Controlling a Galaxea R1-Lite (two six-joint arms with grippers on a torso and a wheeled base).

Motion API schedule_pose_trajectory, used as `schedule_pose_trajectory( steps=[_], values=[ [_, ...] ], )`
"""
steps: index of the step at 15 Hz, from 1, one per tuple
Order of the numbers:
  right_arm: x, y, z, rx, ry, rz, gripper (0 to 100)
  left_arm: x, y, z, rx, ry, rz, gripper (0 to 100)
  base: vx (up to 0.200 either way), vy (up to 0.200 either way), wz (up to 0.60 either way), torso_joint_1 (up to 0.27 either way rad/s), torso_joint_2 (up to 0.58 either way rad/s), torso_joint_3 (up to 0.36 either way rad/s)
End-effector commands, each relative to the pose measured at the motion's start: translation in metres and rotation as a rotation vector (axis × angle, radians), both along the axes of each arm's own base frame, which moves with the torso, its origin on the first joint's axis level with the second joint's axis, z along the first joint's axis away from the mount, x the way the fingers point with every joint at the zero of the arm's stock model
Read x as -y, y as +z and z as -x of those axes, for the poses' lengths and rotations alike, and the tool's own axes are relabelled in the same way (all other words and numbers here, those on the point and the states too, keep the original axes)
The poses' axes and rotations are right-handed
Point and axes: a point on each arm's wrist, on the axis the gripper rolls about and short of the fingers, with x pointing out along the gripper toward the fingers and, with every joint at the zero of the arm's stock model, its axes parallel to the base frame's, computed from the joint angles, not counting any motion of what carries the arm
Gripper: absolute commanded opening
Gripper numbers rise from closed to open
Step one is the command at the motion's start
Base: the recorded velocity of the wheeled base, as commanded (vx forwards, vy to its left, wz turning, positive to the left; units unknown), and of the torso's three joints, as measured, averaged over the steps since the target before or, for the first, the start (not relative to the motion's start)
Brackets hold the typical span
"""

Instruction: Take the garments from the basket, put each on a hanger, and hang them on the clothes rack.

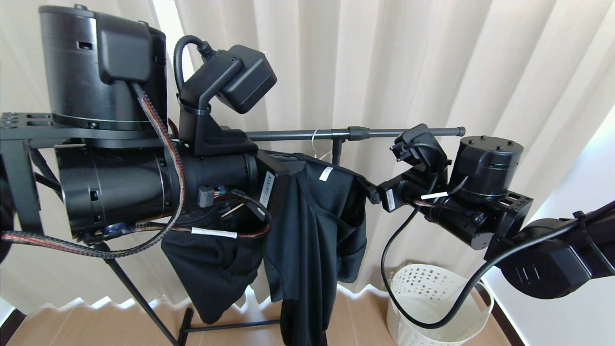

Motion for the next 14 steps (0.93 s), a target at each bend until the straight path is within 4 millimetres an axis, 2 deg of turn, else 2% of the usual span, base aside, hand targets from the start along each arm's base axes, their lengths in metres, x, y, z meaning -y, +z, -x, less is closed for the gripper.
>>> schedule_pose_trajectory(
  steps=[1, 3, 4, 8, 9, 11, 14],
  values=[
    [0.003, 0.002, -0.001, 0.007, -0.007, 0.000, 100, -0.005, 0.000, 0.004, 0.001, 0.006, 0.002, 0, 0.000, 0.000, 0.00, 0.000, 0.00, 0.000],
    [0.003, 0.002, 0.000, 0.007, -0.008, 0.004, 100, -0.006, -0.007, 0.005, -0.019, 0.005, -0.012, 0, 0.000, 0.000, 0.00, 0.000, 0.00, 0.000],
    [0.004, 0.002, 0.000, 0.007, -0.009, 0.004, 0, -0.005, -0.008, 0.005, -0.022, 0.007, -0.016, 0, 0.000, 0.000, 0.00, 0.000, 0.00, 0.000],
    [0.008, 0.004, -0.003, 0.012, -0.025, 0.001, 0, -0.006, -0.010, 0.003, -0.029, 0.011, -0.017, 0, 0.000, 0.000, 0.00, 0.000, 0.00, 0.000],
    [0.022, 0.019, -0.001, 0.059, -0.053, 0.005, 0, -0.008, -0.018, -0.001, -0.053, 0.028, -0.036, 0, 0.000, 0.000, 0.00, 0.000, 0.00, 0.000],
    [0.034, 0.044, 0.020, 0.117, -0.056, 0.004, 0, -0.002, -0.036, -0.008, -0.116, 0.038, -0.059, 0, 0.000, 0.000, 0.00, 0.000, 0.00, 0.000],
    [0.042, 0.060, 0.050, 0.122, -0.033, 0.017, 0, 0.011, -0.058, -0.018, -0.182, 0.047, -0.065, 0, 0.000, 0.000, 0.00, 0.000, 0.00, 0.000]
  ],
)
